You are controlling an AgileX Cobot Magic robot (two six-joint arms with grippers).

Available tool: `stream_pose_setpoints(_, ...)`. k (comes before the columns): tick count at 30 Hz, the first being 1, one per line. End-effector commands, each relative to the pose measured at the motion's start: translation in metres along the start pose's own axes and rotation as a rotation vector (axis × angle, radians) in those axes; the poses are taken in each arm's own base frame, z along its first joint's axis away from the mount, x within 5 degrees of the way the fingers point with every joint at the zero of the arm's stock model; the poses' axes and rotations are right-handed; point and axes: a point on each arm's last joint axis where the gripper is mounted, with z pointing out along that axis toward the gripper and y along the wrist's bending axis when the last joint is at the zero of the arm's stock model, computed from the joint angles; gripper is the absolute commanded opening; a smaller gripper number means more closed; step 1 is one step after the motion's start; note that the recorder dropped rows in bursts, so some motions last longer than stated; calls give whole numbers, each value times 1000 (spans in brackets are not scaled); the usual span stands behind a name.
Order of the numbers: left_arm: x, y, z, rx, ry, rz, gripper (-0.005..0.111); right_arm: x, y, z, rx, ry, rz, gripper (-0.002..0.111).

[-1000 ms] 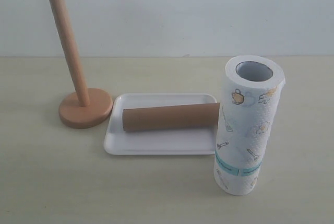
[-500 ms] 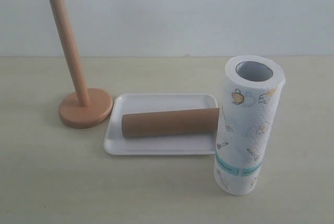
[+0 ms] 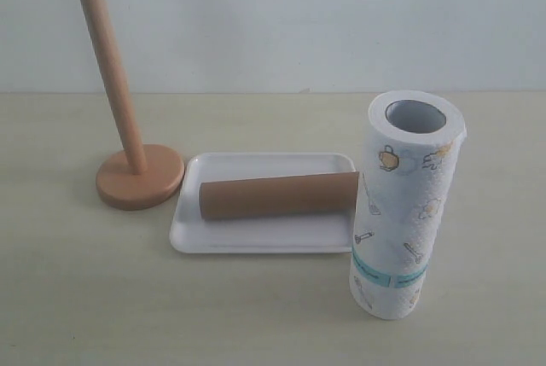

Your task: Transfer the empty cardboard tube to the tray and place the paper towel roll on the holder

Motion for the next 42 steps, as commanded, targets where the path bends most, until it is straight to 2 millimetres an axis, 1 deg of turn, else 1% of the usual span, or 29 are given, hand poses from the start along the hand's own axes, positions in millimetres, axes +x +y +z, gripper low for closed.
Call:
stream_pose_setpoints(1,1,0,0,-3,1,6,4,16,-13,30,68,264,113,0)
stream_pose_setpoints(3,1,0,0,-3,1,6,4,34,-15,36,48,383,145,0)
stream_pose_setpoints(5,1,0,0,-3,1,6,4,56,-15,38,-5,540,130,0)
stream_pose_setpoints(8,1,0,0,-3,1,6,4,84,-12,35,-69,766,216,0)
stream_pose_setpoints(9,1,0,0,-3,1,6,4,91,-11,33,-83,821,256,0)
stream_pose_setpoints(12,1,0,0,-3,1,6,4,111,-6,20,-124,938,355,0)
stream_pose_setpoints(15,1,0,0,-3,1,6,4,128,-5,1,-77,996,400,0)
stream_pose_setpoints(17,1,0,0,-3,1,6,4,135,-5,-12,-35,1001,433,0)
stream_pose_setpoints(18,1,0,0,-3,1,6,4,136,-4,-15,-28,981,443,0)
stream_pose_setpoints(19,1,0,0,-3,1,6,4,134,-4,-13,-34,948,441,0)
stream_pose_setpoints(22,1,0,0,-3,1,6,4,133,3,-15,-137,969,406,0)
stream_pose_setpoints(24,1,0,0,-3,1,6,4,131,5,-14,-153,945,436,0)
stream_pose_setpoints(30,1,0,0,-3,1,6,4,125,-3,-3,-27,814,540,0)
stream_pose_setpoints(36,1,0,0,-3,1,6,4,126,-2,-5,-78,823,441,1)
stream_pose_setpoints(37,1,0,0,-3,1,6,4,126,-2,-5,-89,823,420,4)
stream_pose_setpoints(39,1,0,0,-3,1,6,4,126,-2,-5,-103,824,395,18)
stream_pose_setpoints(40,1,0,0,-3,1,6,4,126,-2,-5,-107,823,386,27)
stream_pose_setpoints(41,1,0,0,-3,1,6,4,126,-2,-5,-112,821,373,44)
stream_pose_setpoints(42,1,0,0,-3,1,6,4,126,-2,-5,-117,820,362,58)
